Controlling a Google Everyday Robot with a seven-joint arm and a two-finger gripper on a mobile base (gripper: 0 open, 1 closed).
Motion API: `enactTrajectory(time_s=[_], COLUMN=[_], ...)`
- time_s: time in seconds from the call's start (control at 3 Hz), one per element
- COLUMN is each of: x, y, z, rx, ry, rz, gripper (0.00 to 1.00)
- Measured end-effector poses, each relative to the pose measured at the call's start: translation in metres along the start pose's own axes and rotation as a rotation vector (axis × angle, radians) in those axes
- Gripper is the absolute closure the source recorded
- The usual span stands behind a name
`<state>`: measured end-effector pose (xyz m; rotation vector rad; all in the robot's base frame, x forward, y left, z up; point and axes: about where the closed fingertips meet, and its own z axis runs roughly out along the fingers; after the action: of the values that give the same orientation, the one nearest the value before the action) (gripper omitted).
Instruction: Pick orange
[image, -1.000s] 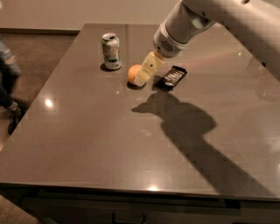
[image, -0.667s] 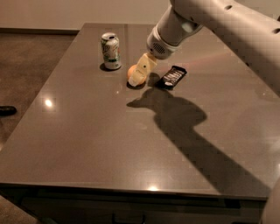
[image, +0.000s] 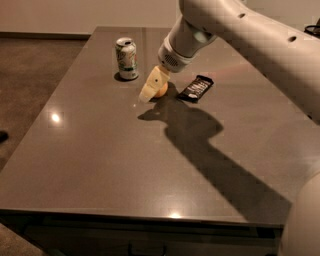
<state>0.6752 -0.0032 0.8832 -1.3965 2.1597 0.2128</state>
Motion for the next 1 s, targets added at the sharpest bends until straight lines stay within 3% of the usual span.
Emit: enactTrajectory(time_s=[0.33, 0.67, 1.0], x=[-0.0007, 0.0004, 0.0012], y=[0.0004, -0.001, -0.0041], z=[0.0152, 0.0207, 0.0221], rx=[-0.009, -0.016, -0.036], ry=[0.029, 0.045, 0.049], rz=[-0.013, -0.016, -0.017], gripper=[0.02, 0.23, 0.53])
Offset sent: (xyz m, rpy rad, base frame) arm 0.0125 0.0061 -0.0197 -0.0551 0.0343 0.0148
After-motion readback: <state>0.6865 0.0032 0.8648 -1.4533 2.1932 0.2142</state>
